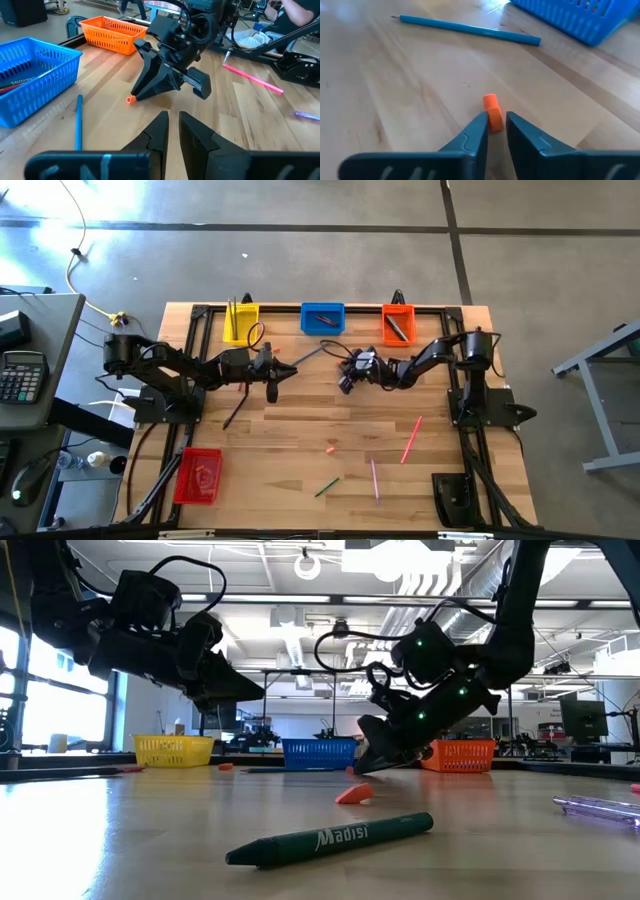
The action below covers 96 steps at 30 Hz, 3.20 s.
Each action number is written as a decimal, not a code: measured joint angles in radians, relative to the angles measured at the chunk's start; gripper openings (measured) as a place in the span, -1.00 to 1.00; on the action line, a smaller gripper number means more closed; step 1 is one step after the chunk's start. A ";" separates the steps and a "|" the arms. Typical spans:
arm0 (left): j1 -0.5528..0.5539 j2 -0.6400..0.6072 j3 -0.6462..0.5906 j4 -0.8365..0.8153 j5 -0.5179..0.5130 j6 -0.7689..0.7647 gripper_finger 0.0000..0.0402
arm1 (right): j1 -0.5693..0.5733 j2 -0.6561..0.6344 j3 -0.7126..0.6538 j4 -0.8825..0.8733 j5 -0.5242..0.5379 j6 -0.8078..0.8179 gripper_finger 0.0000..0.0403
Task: Sort crayons/erasers/pens/pencils in bins
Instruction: Put the orange eraser into the red bin
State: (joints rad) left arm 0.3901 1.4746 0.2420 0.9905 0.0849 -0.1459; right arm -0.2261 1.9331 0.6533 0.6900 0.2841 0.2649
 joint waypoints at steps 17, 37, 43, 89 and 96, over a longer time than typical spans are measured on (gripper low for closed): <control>0.000 0.000 0.000 -0.002 0.000 0.000 -0.83 | 0.013 -0.007 0.000 -0.003 -0.098 -0.062 -0.96; -0.006 0.011 0.005 -0.024 0.091 -0.100 -0.79 | 0.144 -0.124 0.017 -0.015 -0.137 -0.143 -0.96; -0.039 0.069 0.026 -0.031 0.113 -0.113 -0.56 | 0.162 -0.124 0.065 -0.129 -0.137 -0.140 -0.95; -0.086 0.219 0.100 -0.022 0.116 -0.047 -0.52 | 0.174 -0.154 0.217 -0.814 -0.319 -0.248 -0.93; -0.119 0.219 0.115 -0.024 0.116 0.052 -0.50 | 0.175 -0.181 0.213 -0.775 -0.316 -0.273 -0.96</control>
State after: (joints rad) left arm 0.2708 1.6932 0.3566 0.9664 0.2009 -0.0938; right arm -0.0514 1.7518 0.8665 -0.0851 -0.0319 -0.0082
